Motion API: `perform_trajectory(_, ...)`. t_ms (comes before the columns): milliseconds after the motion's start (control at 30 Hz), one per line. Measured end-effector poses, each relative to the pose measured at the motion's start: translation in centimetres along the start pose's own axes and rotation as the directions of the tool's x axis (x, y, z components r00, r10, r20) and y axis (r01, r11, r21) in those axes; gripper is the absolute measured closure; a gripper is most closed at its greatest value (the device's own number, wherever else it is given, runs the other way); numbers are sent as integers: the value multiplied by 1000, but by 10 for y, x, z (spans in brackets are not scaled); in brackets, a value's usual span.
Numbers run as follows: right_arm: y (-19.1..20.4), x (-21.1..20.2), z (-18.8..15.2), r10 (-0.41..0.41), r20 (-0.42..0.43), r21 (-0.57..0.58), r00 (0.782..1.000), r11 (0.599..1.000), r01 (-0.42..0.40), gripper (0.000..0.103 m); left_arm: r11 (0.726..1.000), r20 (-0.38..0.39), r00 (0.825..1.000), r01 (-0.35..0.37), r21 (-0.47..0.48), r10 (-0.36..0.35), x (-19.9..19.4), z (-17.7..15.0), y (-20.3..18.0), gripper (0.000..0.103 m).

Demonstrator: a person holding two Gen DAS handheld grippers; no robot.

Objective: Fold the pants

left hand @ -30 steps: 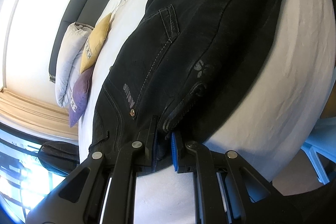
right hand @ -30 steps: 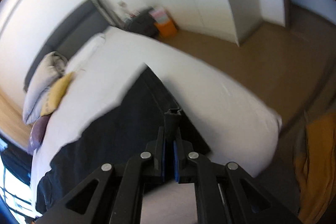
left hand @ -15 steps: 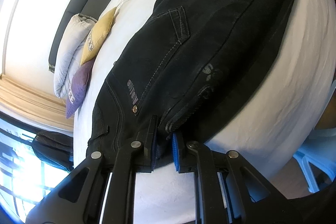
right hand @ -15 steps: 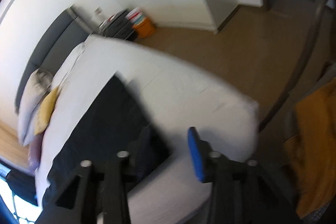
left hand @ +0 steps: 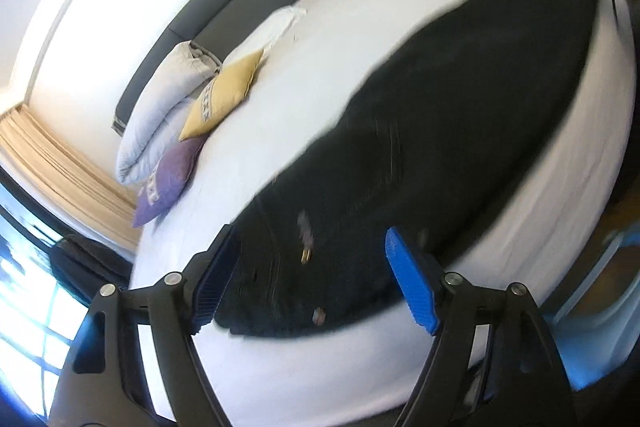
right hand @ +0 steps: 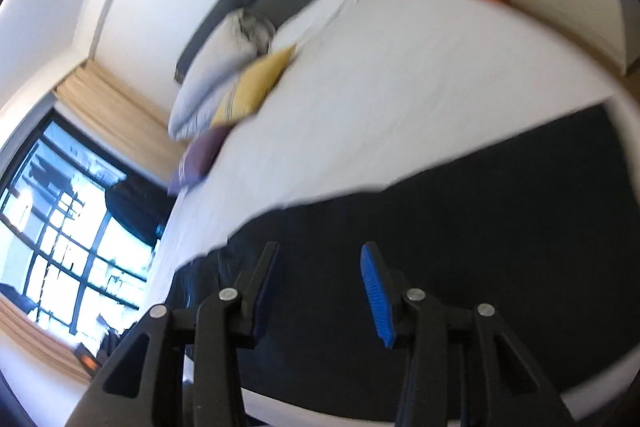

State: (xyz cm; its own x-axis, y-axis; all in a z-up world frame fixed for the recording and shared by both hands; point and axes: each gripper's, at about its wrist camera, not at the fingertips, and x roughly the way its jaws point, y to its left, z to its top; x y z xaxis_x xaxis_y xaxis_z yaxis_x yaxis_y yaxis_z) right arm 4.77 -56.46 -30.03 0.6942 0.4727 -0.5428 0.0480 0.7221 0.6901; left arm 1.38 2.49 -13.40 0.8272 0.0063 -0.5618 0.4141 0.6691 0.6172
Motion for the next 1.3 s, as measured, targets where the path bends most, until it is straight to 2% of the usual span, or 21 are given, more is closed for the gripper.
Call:
perform_trajectory(33,-5,16,-3,-14,-34,16,999,1000,14,58,999,6,1000,27,-22,-27,4,8,2,18)
perform_trajectory(100,-27,32,-9,-105,-75,50,992,993,109,59,994,3,996,87,-62,-87,22,25,4,17)
perform_trajectory(133,-45,34,-13,-162,-84,72,983,983,168,70,991,2,995,103,-80,-104,34,31,4,17)
perform_trajectory(167,-61,29,-16,-140,-67,108,988,983,147,98,990,-6,994,106,-89,-107,46,33,5,17)
perform_trajectory(200,-75,22,-19,-144,-56,135,988,979,150,103,989,-35,993,108,-101,-112,61,34,6,17)
perform_trajectory(267,-95,0,-19,-160,-22,164,987,973,161,103,984,-97,988,106,-144,-121,88,30,13,17)
perform_trajectory(367,-96,-30,-10,-308,-14,122,951,944,308,103,964,-180,971,111,-243,-157,114,6,35,16)
perform_trajectory(433,-83,-35,-2,-392,-21,74,920,917,392,90,942,-198,959,136,-306,-203,117,-8,42,15)
perform_trajectory(467,-71,-33,4,-398,-17,43,917,916,399,74,935,-204,956,135,-327,-209,115,-17,47,15)
perform_trajectory(500,-55,-26,11,-376,-15,4,926,926,377,61,930,-199,957,135,-343,-212,111,-20,48,15)
perform_trajectory(600,21,15,27,-247,-61,-190,967,954,231,49,917,-134,966,161,-365,-222,97,-15,54,16)
perform_trajectory(733,108,80,28,-109,-179,-387,978,922,32,45,906,-5,968,234,-354,-252,79,25,64,16)
perform_trajectory(833,163,136,18,-88,-264,-503,961,862,-59,45,912,-53,956,259,-319,-290,103,47,52,16)
perform_trajectory(867,175,154,15,-116,-274,-537,955,842,-52,45,915,-97,951,249,-317,-293,117,45,46,16)
perform_trajectory(933,191,188,11,-192,-292,-602,937,798,-24,46,890,-193,917,259,-376,-348,148,25,43,15)
perform_trajectory(1000,197,208,9,-272,-276,-667,922,745,20,46,799,-161,881,309,-515,-445,157,-4,55,15)
perform_trajectory(1033,197,217,7,-318,-261,-704,911,708,46,46,766,-139,873,322,-557,-468,157,-14,59,14)
perform_trajectory(1067,196,226,5,-334,-275,-724,902,689,34,46,759,-126,874,326,-563,-469,153,-20,60,14)
perform_trajectory(1133,197,246,1,-371,-279,-753,886,656,37,46,796,-139,890,306,-523,-434,150,-20,55,14)
perform_trajectory(1200,190,274,0,-448,-263,-790,855,609,75,46,807,-156,893,293,-513,-423,149,-17,53,14)
perform_trajectory(1300,165,290,13,-485,-225,-756,845,634,163,46,795,-166,885,291,-532,-435,148,-13,56,14)
